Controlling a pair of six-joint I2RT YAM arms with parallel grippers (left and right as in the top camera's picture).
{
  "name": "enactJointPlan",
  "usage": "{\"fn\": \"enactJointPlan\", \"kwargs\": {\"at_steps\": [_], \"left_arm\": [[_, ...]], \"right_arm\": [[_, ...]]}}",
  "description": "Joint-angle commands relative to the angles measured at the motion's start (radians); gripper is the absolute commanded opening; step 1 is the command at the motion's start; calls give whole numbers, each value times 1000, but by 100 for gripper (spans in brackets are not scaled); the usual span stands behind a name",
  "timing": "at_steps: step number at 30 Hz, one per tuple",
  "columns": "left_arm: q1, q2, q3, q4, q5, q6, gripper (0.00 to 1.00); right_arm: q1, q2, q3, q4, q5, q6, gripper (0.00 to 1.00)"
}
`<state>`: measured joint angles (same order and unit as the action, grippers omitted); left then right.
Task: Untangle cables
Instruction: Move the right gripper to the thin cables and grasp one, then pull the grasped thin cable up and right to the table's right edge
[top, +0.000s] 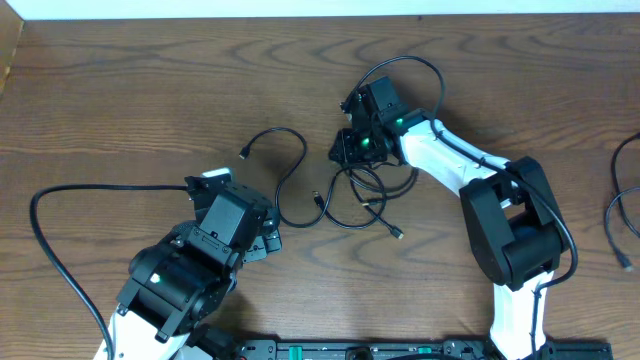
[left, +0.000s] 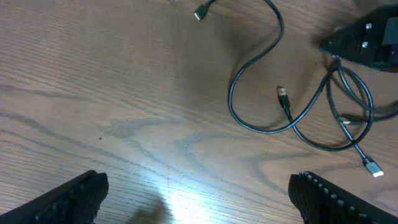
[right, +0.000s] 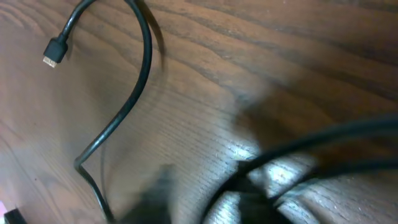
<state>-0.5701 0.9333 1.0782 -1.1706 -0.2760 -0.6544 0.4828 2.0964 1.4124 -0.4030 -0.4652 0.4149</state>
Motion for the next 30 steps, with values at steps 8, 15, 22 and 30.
{"fn": "enactJointPlan", "kwargs": {"at_steps": [8,15,22,30], "left_arm": [[6,0,26,-3,-25,-2,97],[6,0,26,-3,-25,-2,97],[6,0,26,-3,-25,-2,97],[6,0,26,-3,-25,-2,97]], "right_arm": [[-3,-103,2,7,-43,-55,1],[-6,-415,11,41,64,-109,1],[-6,-746,11,180,309,-180,1],[-13,-917,11,363,661,-303,1]]}}
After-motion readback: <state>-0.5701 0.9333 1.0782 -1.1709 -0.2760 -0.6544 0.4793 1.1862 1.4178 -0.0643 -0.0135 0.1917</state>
